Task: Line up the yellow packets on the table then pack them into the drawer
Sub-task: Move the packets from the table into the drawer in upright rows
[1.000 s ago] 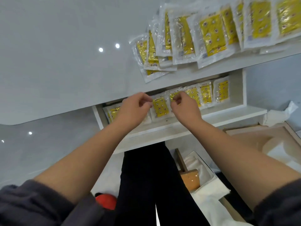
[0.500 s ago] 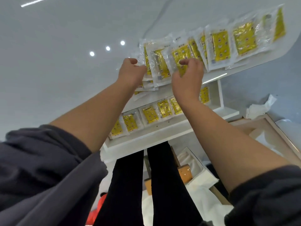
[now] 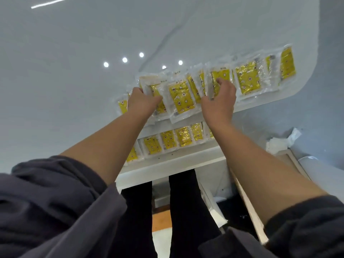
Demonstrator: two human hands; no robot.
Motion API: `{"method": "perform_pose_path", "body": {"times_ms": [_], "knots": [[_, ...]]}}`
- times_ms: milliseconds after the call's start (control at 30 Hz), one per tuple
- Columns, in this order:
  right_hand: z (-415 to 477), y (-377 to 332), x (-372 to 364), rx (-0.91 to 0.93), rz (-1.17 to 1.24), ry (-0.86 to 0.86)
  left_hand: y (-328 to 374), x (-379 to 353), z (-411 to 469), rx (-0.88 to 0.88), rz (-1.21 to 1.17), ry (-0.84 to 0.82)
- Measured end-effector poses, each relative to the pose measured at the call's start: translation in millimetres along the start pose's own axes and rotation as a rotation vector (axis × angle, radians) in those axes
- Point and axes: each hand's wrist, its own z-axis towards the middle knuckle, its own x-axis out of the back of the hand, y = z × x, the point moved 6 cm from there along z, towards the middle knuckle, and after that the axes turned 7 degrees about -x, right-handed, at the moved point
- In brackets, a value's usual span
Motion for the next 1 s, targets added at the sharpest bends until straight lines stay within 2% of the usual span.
{"method": "perform_pose_path", "body": {"times_ms": [167,367,533,667,833,1000], "knots": [[23.1,8.2,12.5,-0.007,-0.077,-0.056,7.2,-14.1,-3.8,0.022,-0.094,0.096],[35.0,24.1,5.3,-0.001,-0.058,-0.159,10.4,-30.2,-9.5,0.034,-0.146,0.19],[42.0,27.6,8.0,0.008,-0.152,-0.081,9.2,-43.8,-13.9,0.064,-0.1,0.22],[47.1,26.7,10.9,0.004,-0.13,-0.051,9.8,-49.4,-16.3,0.057,-0.101,0.24],[52.5,15.5,15.2,0.166,-0.243,-0.047,13.3,-54.3,-16.8,0.03,-0.089,0.229],[52.5,3.1,5.0,0.287,-0.229,-0.181,20.0,-57.4,-15.7,0.03,-0.062,0.22]]}}
